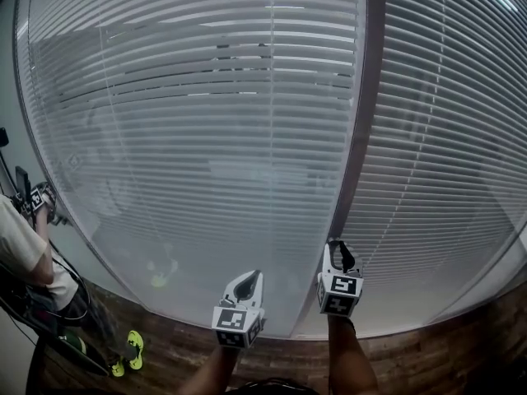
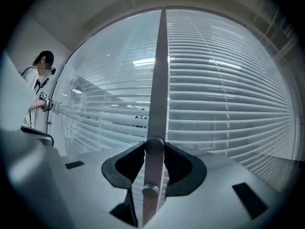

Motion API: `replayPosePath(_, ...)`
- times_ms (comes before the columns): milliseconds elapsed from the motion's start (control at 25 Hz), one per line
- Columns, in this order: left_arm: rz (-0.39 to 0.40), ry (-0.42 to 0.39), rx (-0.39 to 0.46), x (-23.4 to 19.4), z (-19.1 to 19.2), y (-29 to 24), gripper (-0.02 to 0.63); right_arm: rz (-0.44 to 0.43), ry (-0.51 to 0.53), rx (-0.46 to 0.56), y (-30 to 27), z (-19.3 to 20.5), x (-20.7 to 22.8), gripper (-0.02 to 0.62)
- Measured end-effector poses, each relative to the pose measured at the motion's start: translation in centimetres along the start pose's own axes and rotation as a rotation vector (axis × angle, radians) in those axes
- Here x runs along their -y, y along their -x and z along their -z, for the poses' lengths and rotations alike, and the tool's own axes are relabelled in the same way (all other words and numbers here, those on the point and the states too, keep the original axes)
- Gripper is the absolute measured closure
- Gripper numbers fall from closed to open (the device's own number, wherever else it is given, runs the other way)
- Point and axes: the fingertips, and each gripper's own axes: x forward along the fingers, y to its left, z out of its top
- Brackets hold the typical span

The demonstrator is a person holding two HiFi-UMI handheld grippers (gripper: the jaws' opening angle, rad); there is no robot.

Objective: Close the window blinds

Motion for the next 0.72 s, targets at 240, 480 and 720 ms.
replayPosePath(240,0.01,-0.003,-0.007,-0.1,0.8,0.0,0.606,0.007,-0.02,0.02,0.1,0.1,0.1,0.471)
replayPosePath(480,0.004,0.012,-0.024,-0.5,1.3,-0.1,0.606,0.01,0.023,0.054,0.1,-0.3,0.0,0.472)
replayPosePath(720,-0.012,0.022,-0.025,-1.0,1.2,0.0,0.606,0.007,0.329,0.02,0.0,0.2,-0.7,0.474)
